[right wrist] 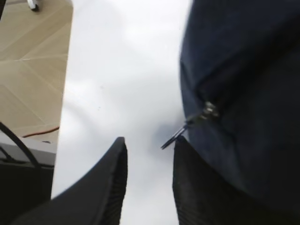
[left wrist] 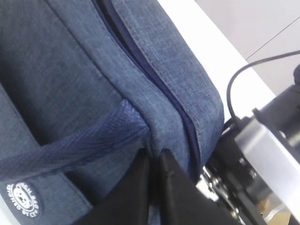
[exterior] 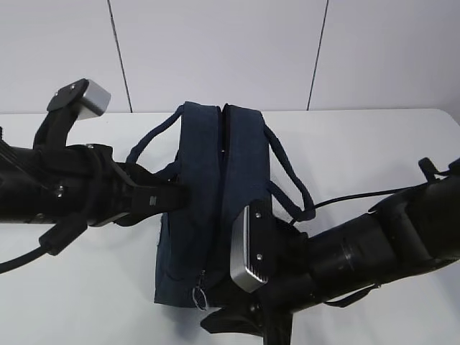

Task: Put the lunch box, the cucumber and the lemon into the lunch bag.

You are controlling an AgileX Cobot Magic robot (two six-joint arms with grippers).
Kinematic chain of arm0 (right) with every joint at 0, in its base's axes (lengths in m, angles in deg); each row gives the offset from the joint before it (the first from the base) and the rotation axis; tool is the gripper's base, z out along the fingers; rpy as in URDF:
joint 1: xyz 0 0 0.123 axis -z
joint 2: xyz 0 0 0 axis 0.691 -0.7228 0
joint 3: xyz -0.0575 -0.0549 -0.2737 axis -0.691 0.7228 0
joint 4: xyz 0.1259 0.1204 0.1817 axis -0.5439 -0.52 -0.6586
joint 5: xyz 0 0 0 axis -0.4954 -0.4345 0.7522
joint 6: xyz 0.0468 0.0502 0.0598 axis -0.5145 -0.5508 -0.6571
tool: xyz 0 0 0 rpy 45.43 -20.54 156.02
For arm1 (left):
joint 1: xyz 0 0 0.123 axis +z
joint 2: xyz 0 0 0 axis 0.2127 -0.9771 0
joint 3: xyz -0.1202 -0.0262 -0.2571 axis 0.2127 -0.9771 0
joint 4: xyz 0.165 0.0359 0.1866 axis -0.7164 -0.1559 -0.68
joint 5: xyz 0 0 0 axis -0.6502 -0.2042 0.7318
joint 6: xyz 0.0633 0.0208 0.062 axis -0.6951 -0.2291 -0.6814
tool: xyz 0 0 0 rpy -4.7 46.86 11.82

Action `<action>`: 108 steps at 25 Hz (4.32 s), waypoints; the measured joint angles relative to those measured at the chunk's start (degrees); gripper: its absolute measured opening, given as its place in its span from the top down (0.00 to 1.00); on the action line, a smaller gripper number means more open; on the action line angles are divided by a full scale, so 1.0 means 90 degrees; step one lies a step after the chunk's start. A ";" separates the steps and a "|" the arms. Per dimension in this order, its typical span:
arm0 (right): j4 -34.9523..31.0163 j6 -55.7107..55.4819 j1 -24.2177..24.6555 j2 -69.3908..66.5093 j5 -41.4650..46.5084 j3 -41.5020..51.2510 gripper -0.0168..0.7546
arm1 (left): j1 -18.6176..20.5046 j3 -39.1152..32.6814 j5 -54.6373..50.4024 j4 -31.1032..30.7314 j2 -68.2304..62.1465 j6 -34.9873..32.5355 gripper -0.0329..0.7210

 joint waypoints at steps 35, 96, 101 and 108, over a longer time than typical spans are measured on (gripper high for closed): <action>-0.0426 -0.0891 -0.0271 0.0139 -0.1233 -0.0051 0.63 | 0.0000 0.0000 -0.0024 0.0010 0.0000 0.0000 0.95; -0.0414 -0.2120 -0.0276 -0.0247 -0.0357 -0.0552 0.68 | 0.0000 0.0000 -0.0146 0.0010 0.0000 0.0000 0.95; -0.0414 -0.2181 -0.0276 -0.0246 -0.0357 -0.0552 0.68 | 0.0000 0.0000 -0.0146 0.0010 0.0000 0.0000 0.95; -0.0414 -0.2206 -0.0276 -0.0246 -0.0362 -0.0552 0.77 | 0.0000 0.0000 -0.0146 0.0010 0.0000 0.0000 0.95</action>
